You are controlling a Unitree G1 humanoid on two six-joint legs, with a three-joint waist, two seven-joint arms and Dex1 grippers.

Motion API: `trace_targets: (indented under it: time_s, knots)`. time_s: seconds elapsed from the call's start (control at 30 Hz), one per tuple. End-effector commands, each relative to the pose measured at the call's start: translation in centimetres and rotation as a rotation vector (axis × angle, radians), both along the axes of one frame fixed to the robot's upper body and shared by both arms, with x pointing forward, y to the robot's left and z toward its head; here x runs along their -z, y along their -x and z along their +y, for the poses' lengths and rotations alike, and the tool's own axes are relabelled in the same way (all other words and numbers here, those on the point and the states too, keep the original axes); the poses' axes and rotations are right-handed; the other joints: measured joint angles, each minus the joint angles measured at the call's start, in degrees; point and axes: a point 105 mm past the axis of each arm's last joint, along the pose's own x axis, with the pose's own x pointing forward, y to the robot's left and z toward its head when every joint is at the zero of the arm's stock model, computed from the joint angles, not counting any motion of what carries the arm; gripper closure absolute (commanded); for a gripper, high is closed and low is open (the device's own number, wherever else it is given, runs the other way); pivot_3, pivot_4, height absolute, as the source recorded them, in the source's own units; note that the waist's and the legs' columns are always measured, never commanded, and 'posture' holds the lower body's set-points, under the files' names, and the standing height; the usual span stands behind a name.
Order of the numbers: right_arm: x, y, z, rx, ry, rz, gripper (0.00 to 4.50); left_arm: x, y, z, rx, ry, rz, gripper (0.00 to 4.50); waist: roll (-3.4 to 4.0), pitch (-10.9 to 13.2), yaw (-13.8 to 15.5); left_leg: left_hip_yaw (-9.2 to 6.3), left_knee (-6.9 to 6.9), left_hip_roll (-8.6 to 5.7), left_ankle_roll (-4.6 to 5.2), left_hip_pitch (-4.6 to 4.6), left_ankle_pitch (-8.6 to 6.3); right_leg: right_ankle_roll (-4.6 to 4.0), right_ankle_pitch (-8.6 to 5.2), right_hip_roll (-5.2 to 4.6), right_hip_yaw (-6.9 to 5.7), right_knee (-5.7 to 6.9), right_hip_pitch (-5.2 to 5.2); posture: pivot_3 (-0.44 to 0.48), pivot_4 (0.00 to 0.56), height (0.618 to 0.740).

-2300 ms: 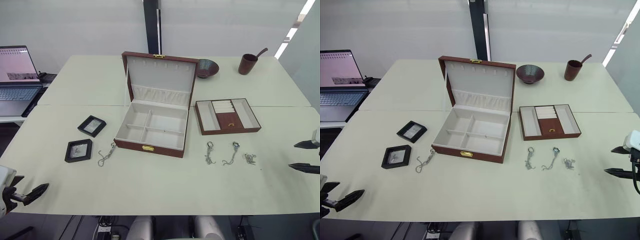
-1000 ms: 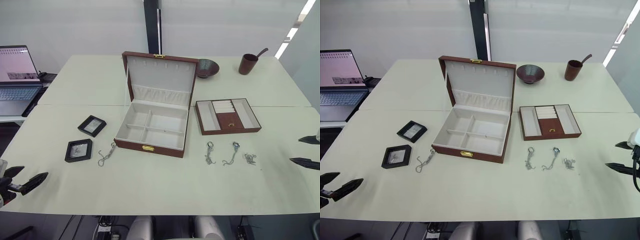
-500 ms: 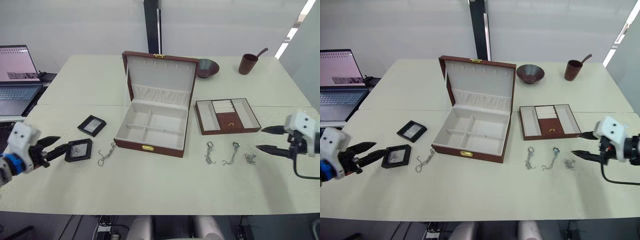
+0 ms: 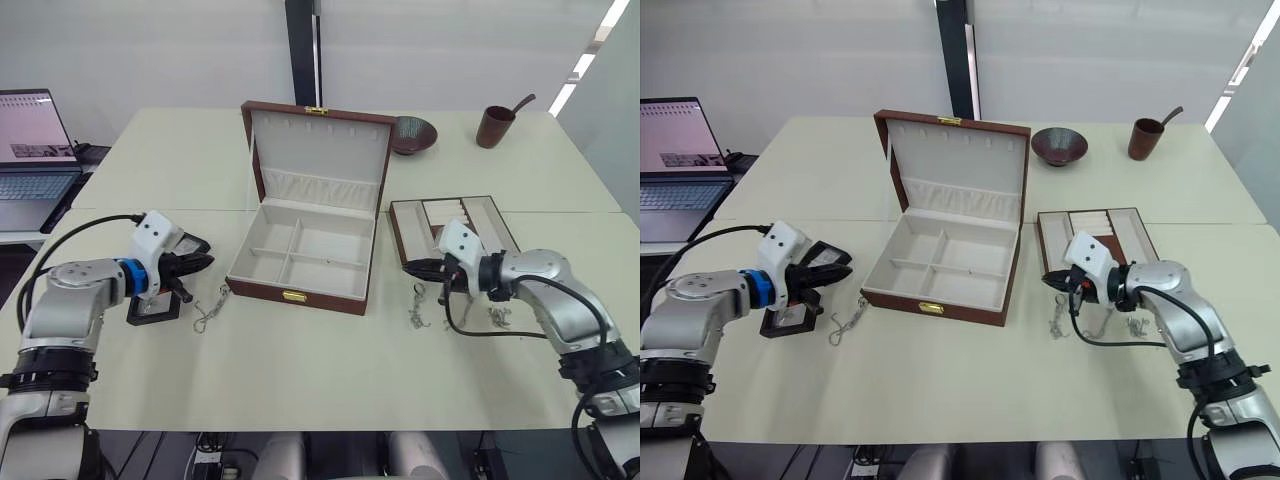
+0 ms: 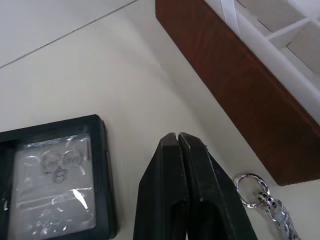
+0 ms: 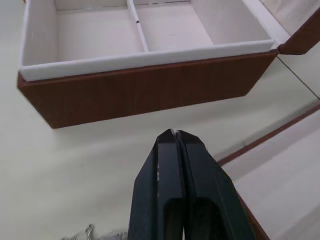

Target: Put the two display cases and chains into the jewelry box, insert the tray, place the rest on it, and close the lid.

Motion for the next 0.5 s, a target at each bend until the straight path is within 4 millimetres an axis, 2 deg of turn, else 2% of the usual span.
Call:
trace_targets:
  time_s: [0.03,0.2,0.37,0.5]
  knots:
    - [-0.6,-0.8,1.3,-0.022,0.003,-0.059,4.46,-0.6,-0.8,-1.2,0.028,0.000,-0.034,4.50,0.00,0.00,0.01,0.00,0.01,0.00,0.00,-0.01,0.00,0.00,0.00,0.00,0.00,0.00,0.00,0.000,0.150,0.733]
    - [-0.3,-1.5,3.0,-0.060,0.037,-0.084,4.46,-0.5,-1.1,-3.5,0.100,0.030,-0.028,4.50,0.00,0.00,-0.07,-0.02,0.01,0.00,-0.02,-0.02,0.01,0.00,0.00,0.01,-0.01,0.01,-0.03,0.000,0.150,0.733]
    - [-0.7,-1.9,4.7,-0.108,0.029,-0.102,4.46,-1.0,-0.7,-4.7,0.155,0.036,-0.025,4.50,-0.01,0.00,-0.14,-0.02,0.02,0.00,-0.02,-0.01,0.01,0.00,0.00,0.02,0.00,0.01,-0.02,0.000,0.150,0.733]
    - [-0.9,-2.0,5.3,-0.124,0.023,-0.105,4.46,-1.0,-0.3,-5.6,0.182,0.046,-0.019,4.50,0.00,0.00,-0.16,-0.03,0.02,0.02,-0.02,0.00,0.01,-0.01,0.00,0.03,0.01,0.02,-0.02,0.000,0.150,0.733]
